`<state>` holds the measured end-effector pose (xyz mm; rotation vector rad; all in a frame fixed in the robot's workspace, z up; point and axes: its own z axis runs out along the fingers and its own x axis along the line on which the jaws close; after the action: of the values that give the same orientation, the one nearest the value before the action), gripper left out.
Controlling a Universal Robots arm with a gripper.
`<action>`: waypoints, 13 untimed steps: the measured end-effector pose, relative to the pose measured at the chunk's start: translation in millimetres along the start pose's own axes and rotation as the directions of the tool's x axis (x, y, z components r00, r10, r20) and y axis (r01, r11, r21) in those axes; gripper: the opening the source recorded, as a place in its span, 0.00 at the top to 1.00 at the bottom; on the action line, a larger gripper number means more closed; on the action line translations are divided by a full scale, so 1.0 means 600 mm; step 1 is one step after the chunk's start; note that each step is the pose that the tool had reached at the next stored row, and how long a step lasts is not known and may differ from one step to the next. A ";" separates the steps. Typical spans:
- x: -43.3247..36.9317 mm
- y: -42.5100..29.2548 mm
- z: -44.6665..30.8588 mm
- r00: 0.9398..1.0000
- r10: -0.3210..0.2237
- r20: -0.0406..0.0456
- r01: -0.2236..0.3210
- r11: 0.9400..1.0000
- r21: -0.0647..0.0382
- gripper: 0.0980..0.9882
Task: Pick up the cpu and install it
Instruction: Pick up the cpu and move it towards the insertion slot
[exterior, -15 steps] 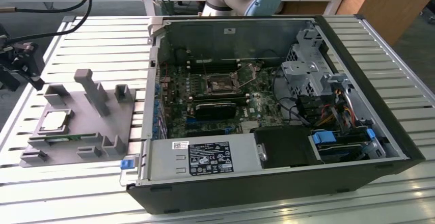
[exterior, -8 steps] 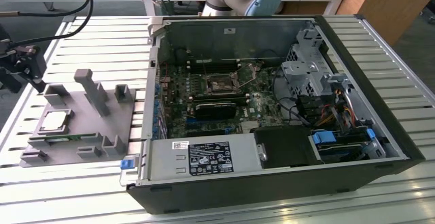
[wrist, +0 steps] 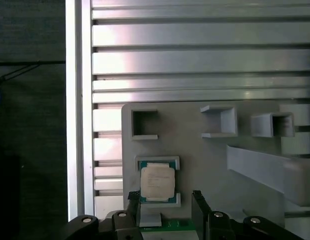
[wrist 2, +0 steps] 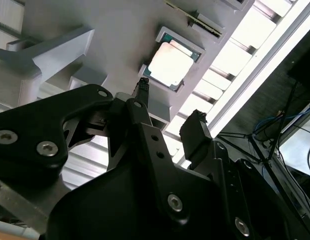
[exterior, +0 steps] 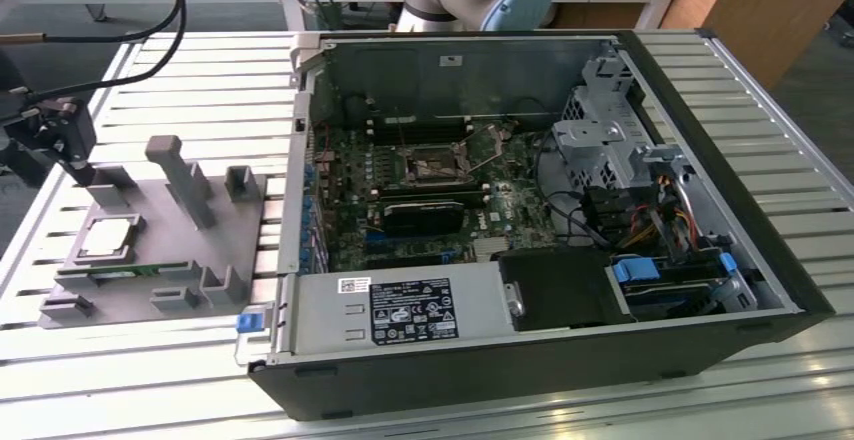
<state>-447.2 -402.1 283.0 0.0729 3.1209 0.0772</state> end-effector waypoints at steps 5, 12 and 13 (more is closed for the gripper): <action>0.000 0.000 0.008 1.000 0.000 0.000 0.000 1.000 -0.008 0.52; 0.000 -0.001 0.024 1.000 0.000 -0.001 0.000 1.000 -0.015 0.52; 0.000 -0.002 0.026 1.000 0.000 -0.001 0.000 1.000 -0.015 0.52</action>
<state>-447.2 -402.2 267.2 0.0731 3.1206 0.1012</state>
